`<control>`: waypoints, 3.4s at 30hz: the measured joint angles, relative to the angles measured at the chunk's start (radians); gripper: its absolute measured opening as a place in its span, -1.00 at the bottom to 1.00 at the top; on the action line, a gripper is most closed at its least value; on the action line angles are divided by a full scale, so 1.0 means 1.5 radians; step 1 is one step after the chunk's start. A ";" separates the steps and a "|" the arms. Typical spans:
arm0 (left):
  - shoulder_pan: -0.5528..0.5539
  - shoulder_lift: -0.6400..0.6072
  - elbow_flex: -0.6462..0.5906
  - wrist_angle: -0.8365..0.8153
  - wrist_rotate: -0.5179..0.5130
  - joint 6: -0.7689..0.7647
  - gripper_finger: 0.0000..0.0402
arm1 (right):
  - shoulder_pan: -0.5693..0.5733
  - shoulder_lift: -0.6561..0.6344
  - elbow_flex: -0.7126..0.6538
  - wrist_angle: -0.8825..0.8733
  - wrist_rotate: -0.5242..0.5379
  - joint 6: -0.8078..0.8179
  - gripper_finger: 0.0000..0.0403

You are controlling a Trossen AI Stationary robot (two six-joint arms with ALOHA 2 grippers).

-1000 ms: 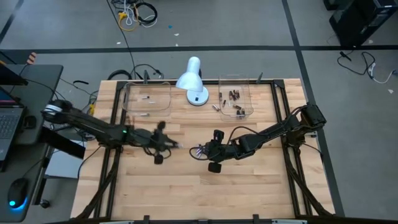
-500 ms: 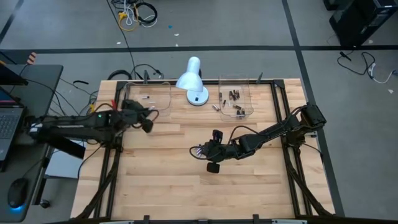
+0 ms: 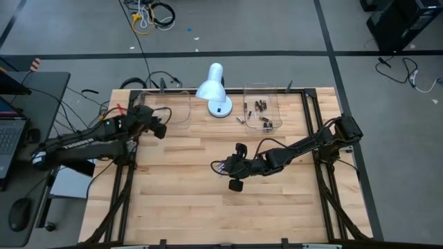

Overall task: Sort batteries
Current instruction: Put the silver battery in the transparent bin

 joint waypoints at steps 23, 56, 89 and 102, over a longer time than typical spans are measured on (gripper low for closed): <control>0.308 0.302 0.002 0.070 0.092 0.130 -0.80 | -0.004 0.000 0.000 0.020 0.000 -0.002 -0.36; 0.308 0.306 0.000 0.088 0.077 0.162 -0.64 | -0.006 0.000 0.000 0.024 0.000 0.000 -0.36; 0.308 0.306 0.000 0.091 0.074 0.163 -0.50 | -0.006 0.000 0.000 0.025 0.000 0.002 -0.36; 0.308 0.303 0.016 0.101 0.074 0.196 -0.36 | -0.006 0.000 0.000 0.041 0.000 -0.001 -0.36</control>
